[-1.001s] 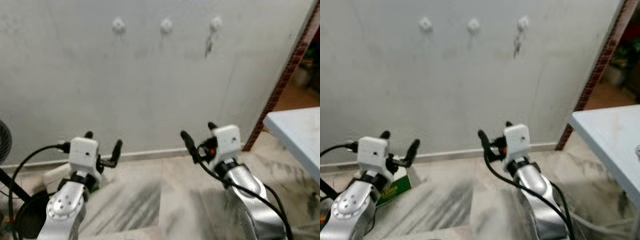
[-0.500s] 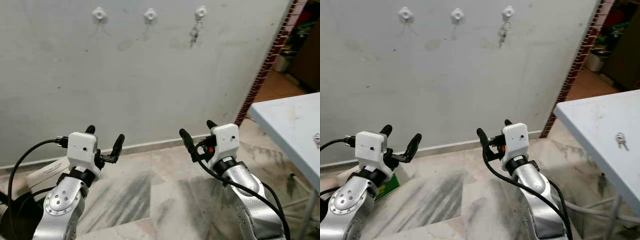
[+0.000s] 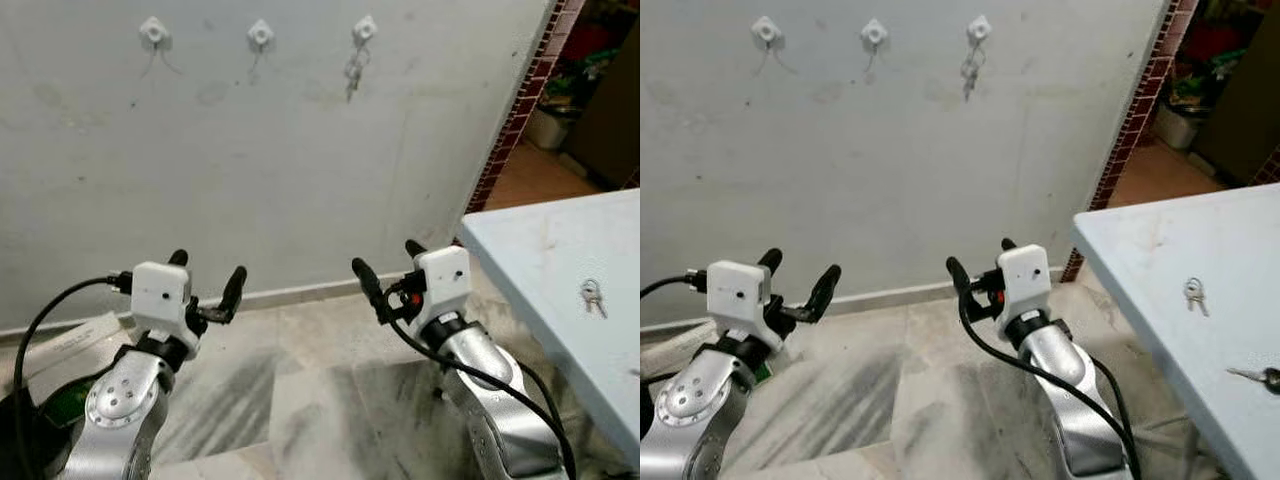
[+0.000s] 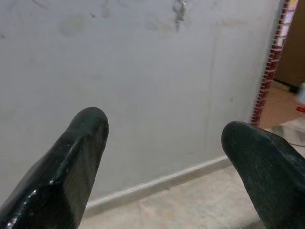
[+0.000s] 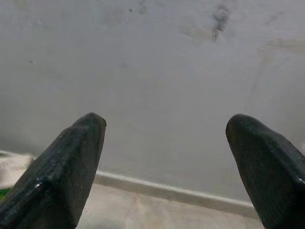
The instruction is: Hang keys on a hook
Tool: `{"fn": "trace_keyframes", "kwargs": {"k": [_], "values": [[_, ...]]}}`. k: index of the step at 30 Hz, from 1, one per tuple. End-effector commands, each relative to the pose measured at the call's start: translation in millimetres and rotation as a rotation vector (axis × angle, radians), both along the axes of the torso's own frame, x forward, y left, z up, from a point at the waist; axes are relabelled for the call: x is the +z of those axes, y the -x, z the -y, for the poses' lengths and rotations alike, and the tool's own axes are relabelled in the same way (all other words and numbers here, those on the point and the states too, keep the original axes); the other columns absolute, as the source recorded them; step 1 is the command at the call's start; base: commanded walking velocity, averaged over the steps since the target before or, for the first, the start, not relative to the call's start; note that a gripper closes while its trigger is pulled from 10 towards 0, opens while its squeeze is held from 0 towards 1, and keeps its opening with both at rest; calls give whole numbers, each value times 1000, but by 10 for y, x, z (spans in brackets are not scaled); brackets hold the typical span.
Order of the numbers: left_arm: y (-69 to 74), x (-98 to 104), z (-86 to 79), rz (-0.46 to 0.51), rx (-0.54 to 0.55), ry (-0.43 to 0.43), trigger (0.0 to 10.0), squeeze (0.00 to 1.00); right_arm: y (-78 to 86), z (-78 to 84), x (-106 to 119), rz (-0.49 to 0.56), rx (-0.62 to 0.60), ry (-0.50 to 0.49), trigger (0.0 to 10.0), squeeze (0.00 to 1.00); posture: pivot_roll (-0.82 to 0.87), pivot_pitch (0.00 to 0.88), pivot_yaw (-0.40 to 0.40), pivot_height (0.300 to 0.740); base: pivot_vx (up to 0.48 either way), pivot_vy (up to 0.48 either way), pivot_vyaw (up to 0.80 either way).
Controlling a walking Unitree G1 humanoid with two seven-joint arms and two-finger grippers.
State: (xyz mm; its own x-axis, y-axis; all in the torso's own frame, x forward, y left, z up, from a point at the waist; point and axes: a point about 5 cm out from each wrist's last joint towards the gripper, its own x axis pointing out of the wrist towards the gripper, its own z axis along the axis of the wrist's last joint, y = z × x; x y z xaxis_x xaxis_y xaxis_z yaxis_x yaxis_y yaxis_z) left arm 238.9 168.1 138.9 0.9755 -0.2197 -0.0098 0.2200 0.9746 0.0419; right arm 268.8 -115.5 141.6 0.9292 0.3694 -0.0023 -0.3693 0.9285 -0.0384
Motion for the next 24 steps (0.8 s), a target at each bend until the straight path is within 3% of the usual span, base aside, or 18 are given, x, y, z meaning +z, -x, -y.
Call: {"fn": "trace_keyframes", "kwargs": {"k": [1,11,24], "values": [[-2,20,11,7,-11,-4,10000,0,-10,28,31,15,-11,1,10000,0,82,0,-7,740,0,-428,0],[10,-6,28,-5,-15,-4,10000,0,-9,18,27,12,-8,3,10000,0,82,0,-9,740,0,-408,0],[9,-25,39,-13,-7,0,10000,0,-12,18,43,19,-6,-12,10000,0,79,0,-11,740,0,0,0]]}}
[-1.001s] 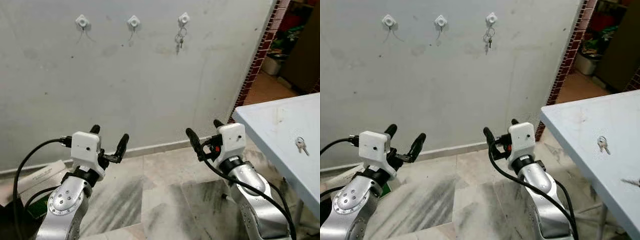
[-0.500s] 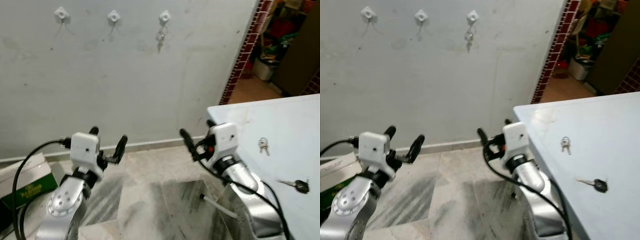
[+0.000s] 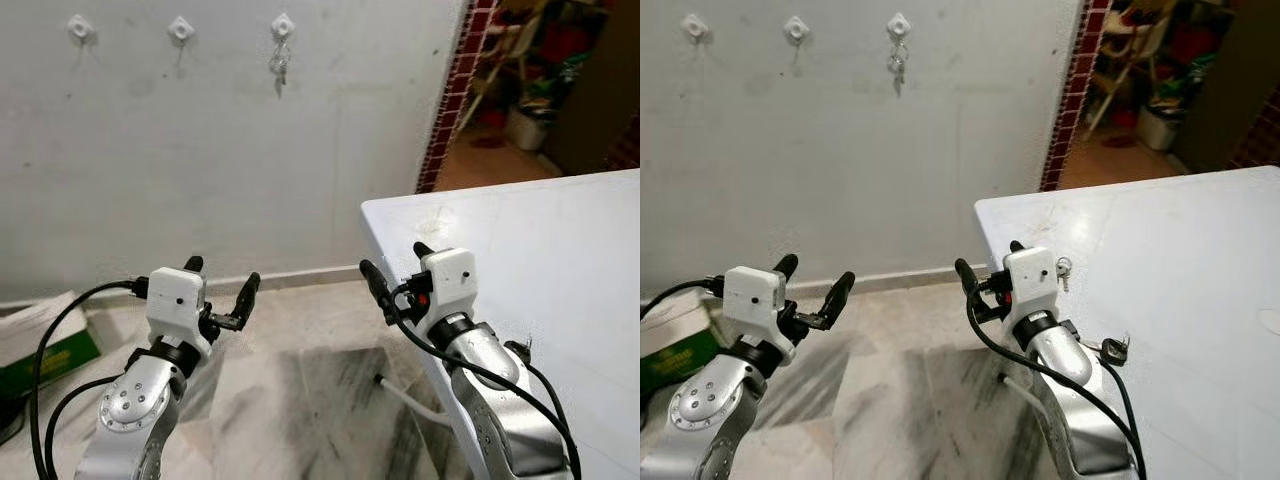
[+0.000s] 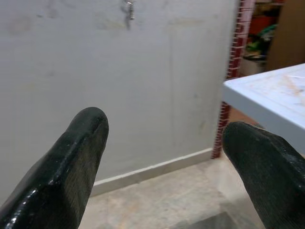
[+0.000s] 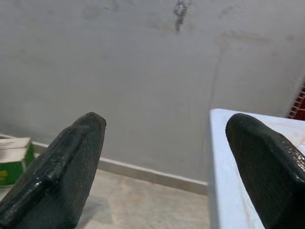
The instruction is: Hang keys on a hook
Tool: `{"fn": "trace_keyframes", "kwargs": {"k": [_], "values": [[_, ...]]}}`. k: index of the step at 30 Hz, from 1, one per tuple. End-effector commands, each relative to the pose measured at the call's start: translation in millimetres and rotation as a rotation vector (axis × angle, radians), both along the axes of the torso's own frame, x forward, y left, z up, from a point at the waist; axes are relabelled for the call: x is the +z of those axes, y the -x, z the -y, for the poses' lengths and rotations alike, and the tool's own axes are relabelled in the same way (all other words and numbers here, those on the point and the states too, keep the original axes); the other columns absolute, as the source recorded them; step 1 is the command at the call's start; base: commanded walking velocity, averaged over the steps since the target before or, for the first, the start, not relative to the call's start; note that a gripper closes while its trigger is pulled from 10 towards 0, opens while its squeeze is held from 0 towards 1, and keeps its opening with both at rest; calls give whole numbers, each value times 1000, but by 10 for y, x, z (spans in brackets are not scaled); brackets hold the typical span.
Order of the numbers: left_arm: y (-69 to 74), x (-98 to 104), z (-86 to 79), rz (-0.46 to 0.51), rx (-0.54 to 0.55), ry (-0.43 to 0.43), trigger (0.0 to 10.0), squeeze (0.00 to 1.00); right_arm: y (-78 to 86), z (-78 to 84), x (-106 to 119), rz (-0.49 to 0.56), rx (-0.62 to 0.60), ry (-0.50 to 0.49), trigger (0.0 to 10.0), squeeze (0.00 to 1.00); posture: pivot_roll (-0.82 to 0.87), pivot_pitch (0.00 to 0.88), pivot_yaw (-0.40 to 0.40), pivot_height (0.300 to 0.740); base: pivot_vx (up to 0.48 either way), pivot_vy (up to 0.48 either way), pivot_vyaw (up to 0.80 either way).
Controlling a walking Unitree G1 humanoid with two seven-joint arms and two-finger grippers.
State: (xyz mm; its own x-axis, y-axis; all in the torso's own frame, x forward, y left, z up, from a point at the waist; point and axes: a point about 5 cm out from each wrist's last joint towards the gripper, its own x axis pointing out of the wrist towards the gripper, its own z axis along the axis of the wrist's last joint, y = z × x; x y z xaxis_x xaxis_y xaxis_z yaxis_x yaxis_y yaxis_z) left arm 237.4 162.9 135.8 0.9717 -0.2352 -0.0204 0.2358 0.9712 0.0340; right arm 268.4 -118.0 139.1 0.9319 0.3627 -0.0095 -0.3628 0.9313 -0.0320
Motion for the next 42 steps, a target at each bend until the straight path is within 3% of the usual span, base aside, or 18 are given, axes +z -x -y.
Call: {"fn": "trace_keyframes", "kwargs": {"k": [1,7,26,42], "values": [[-8,4,-13,-3,10,-4,10000,0,-17,-8,73,29,2,-12,10000,0,79,0,-11,740,0,0,0],[-38,20,-7,5,10,10,10000,0,-31,-7,61,11,-5,-12,10000,0,76,0,-11,740,0,0,-169],[-161,-1,21,-8,-7,13,10000,0,-232,-17,237,61,-31,-2,10000,0,69,0,-17,740,0,0,-800],[-151,-47,-7,-45,49,63,10000,0,-225,-7,223,52,-22,9,10000,0,68,0,-30,740,0,0,-679]]}}
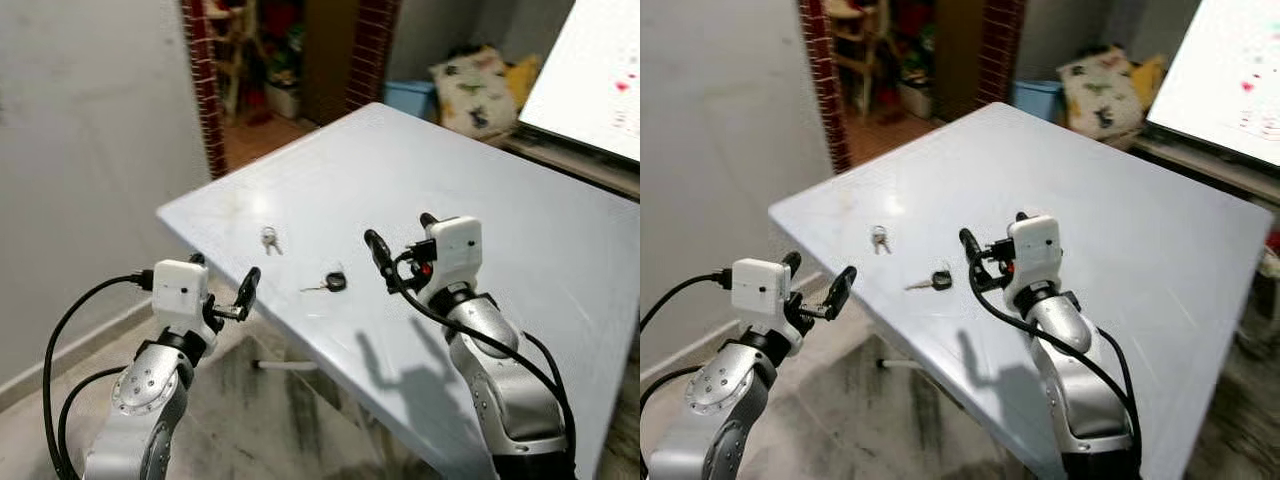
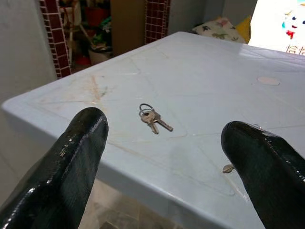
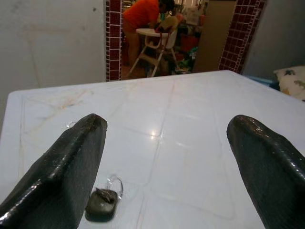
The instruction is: Hang keys on a hook
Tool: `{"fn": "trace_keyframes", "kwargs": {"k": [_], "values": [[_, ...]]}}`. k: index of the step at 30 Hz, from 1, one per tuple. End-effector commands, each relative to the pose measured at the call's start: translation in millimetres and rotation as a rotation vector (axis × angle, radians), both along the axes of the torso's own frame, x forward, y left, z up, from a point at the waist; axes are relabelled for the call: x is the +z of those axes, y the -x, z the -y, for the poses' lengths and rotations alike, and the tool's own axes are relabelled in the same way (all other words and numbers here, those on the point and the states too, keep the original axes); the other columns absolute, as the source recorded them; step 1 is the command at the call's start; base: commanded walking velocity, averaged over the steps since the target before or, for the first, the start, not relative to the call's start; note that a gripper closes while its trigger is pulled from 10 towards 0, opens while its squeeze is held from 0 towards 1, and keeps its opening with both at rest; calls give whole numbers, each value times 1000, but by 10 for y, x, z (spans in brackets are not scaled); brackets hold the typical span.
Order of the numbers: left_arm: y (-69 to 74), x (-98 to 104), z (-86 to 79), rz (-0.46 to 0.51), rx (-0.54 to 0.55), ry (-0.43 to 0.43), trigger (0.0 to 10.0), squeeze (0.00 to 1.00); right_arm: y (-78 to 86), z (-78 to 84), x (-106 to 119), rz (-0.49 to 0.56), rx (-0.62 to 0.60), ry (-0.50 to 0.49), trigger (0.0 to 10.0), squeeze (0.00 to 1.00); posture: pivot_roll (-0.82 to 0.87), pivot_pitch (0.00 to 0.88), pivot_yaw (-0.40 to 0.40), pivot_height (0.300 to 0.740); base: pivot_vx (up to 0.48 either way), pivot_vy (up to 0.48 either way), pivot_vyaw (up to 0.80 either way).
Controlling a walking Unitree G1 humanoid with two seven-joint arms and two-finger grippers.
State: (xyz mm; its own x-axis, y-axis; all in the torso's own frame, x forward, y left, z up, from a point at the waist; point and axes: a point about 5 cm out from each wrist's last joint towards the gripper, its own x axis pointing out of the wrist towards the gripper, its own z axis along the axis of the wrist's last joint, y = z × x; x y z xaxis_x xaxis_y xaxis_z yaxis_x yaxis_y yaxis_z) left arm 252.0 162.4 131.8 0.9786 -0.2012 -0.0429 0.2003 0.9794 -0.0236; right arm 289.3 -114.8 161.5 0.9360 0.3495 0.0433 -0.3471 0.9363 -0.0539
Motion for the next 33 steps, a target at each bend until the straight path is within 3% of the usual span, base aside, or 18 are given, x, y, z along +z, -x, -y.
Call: {"fn": "trace_keyframes", "kwargs": {"k": [1,11,17,21,25,28,33], "values": [[-9,-10,-17,-13,19,16,10000,0,-16,26,1,-4,-7,7,10000,0,67,0,-31,740,0,0,0],[-18,-29,-40,-31,51,36,10000,0,-9,39,-7,-9,-4,11,10000,0,63,0,-33,740,0,0,0],[-17,-82,-18,-67,49,22,10000,0,-26,67,-106,-83,-49,53,10000,0,60,0,-31,740,0,0,0],[-16,-182,46,-132,-1,9,10000,0,-44,86,-184,-139,-71,120,10000,0,56,0,-30,740,0,0,0],[8,-269,120,-202,-82,1,10000,0,-59,77,-161,-140,-72,108,10000,0,53,0,-29,740,0,0,0],[30,-289,173,-207,-146,-36,10000,0,-61,40,-155,-153,-47,69,10000,0,53,0,-29,740,0,0,0],[63,-322,247,-226,-213,-25,10000,0,-99,-49,-114,-116,2,59,10000,0,61,0,-35,740,0,0,0]]}}
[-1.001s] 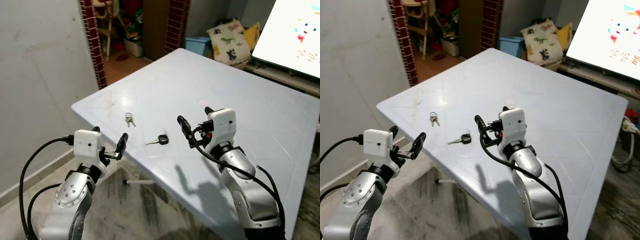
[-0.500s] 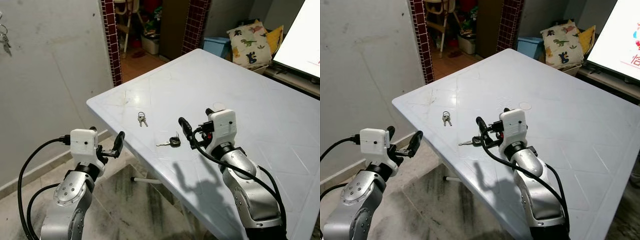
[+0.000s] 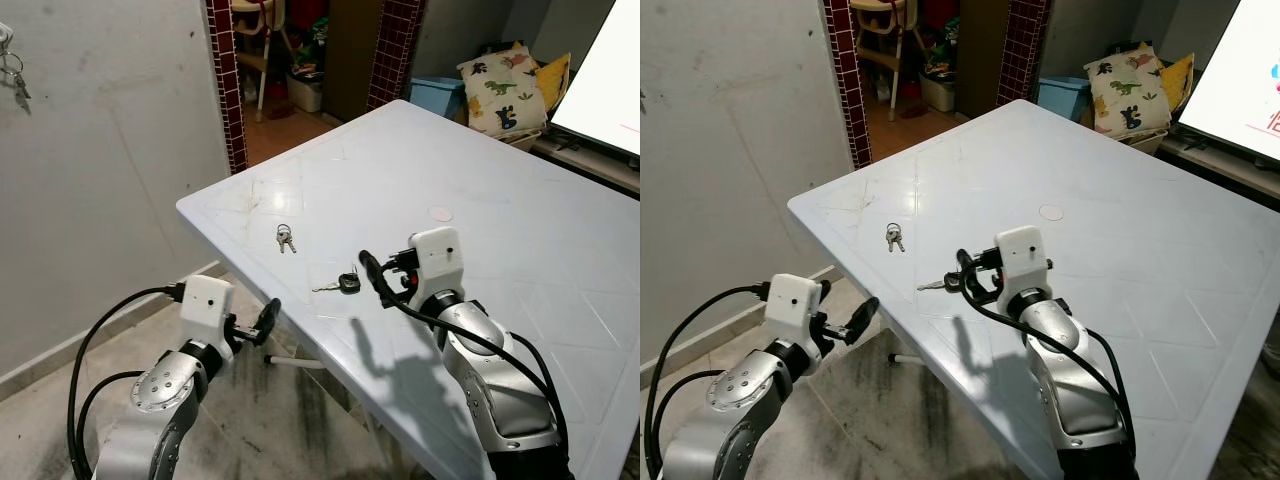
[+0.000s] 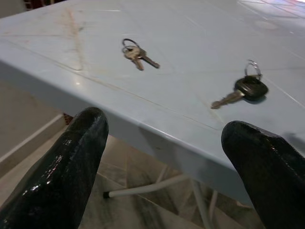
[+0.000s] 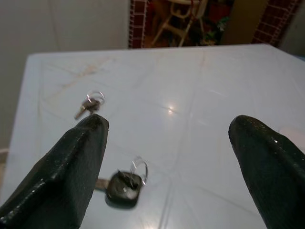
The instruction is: Hang keys on a hook
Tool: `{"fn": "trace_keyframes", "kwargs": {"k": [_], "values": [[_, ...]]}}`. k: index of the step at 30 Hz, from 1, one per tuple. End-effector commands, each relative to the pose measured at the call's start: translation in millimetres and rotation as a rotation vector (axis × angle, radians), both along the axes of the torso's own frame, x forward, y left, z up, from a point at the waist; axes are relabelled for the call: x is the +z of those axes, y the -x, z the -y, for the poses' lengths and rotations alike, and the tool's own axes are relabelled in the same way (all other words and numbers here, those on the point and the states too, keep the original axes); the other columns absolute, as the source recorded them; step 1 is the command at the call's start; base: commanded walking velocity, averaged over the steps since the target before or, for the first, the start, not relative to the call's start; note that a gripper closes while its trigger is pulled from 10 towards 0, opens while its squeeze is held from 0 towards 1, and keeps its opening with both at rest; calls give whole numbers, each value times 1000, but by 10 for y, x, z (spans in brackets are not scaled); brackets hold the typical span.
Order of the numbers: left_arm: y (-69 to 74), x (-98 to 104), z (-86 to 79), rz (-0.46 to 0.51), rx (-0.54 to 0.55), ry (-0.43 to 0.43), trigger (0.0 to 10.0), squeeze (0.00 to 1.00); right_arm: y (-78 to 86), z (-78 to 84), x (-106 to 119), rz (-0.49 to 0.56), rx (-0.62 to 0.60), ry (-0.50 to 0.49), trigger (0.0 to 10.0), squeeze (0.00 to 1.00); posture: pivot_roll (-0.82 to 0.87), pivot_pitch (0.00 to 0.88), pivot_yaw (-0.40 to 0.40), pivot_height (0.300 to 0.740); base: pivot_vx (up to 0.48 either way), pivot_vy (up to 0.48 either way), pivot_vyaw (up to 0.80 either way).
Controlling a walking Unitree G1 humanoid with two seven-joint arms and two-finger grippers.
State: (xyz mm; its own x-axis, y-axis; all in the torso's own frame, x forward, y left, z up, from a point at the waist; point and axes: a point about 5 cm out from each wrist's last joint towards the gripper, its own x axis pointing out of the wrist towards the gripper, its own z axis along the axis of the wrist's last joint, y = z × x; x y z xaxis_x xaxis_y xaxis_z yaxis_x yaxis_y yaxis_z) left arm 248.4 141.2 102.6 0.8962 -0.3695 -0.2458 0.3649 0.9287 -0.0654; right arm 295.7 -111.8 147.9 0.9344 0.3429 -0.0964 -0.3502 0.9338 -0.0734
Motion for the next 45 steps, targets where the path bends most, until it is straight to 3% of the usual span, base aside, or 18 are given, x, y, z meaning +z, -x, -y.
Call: {"fn": "trace_keyframes", "kwargs": {"k": [1,4,7,12,21,38,39,41,42,43,45], "values": [[40,-38,32,-13,-41,-8,10000,0,-63,-38,40,11,6,-11,10000,0,61,0,-38,740,0,0,0],[52,-46,8,-14,-31,-5,10000,0,-105,-72,56,-3,1,-15,10000,0,62,0,-43,740,0,0,0],[15,-21,2,-5,-21,1,10000,0,-146,-224,8,-67,59,25,10000,0,54,0,-45,740,0,0,0],[1,-1,52,11,-45,-11,10000,0,-181,-278,-81,-121,37,57,10000,0,52,2,-47,740,0,0,0],[102,-35,146,-1,-112,-38,10000,0,-195,-174,-249,-188,-27,114,10000,0,65,20,-53,740,0,0,0],[155,-47,215,4,-106,-40,10000,0,-319,-285,-396,-216,-38,115,10000,0,93,36,-75,740,0,0,0],[154,-47,212,2,-105,-39,10000,0,-329,-289,-413,-219,-41,118,6275,0,94,38,-73,740,0,0,0],[153,-46,211,2,-105,-38,10000,0,-334,-289,-421,-220,-44,119,6275,0,94,38,-73,740,0,0,0],[162,-45,206,1,-109,-41,10000,0,-333,-300,-430,-223,-43,116,1059,0,94,41,-67,740,0,0,0],[166,-46,206,0,-113,-43,10000,0,-335,-309,-439,-226,-40,112,0,0,95,43,-66,740,0,0,0],[172,-48,206,-3,-118,-46,10000,0,-336,-314,-463,-234,-41,105,0,0,98,44,-64,740,0,0,0]]}}
